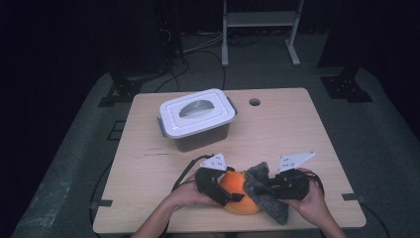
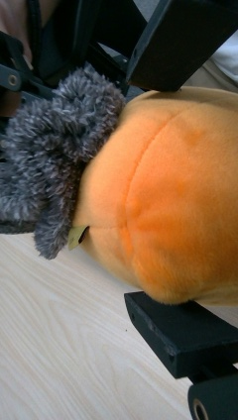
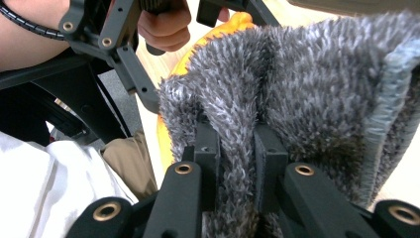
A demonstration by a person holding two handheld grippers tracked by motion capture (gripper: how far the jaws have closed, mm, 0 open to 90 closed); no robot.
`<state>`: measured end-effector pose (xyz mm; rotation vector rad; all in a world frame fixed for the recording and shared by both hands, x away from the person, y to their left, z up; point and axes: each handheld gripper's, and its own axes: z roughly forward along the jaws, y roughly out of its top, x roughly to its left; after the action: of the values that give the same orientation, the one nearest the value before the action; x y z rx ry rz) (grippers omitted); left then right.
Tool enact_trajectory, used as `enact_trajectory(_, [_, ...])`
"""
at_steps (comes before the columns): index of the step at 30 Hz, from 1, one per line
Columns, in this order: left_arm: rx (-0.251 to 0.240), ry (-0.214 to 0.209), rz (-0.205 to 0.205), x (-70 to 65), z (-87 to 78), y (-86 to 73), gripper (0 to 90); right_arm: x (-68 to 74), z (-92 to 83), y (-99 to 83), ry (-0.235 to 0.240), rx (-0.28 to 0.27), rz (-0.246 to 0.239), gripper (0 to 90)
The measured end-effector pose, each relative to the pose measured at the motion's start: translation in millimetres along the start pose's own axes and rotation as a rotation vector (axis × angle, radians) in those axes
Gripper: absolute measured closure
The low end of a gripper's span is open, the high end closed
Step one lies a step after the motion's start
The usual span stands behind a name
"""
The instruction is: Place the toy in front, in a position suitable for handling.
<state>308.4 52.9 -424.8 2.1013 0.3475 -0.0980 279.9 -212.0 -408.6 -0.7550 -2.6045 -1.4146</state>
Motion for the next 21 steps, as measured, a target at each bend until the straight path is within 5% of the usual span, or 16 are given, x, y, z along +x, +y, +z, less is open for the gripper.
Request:
enact_trajectory(8, [0.008, 0.005, 0.016, 0.7, 3.6, -0.7, 2.5, 0.8, 1.0, 1.6, -0.008, 0.001, -0.003, 75.5])
enact_trajectory(13, [-0.018, 0.018, 0.048, 2.3, -0.5, 1.6, 13.1, 0.5, -1.9, 5.2, -0.028, 0.001, -0.012, 75.4])
enact_trajectory(21, [-0.054, 0.084, 0.112, 8.4, -10.8, 7.7, 17.5, -5.4, 0.1, 16.4, -0.056, -0.001, -0.018, 75.2])
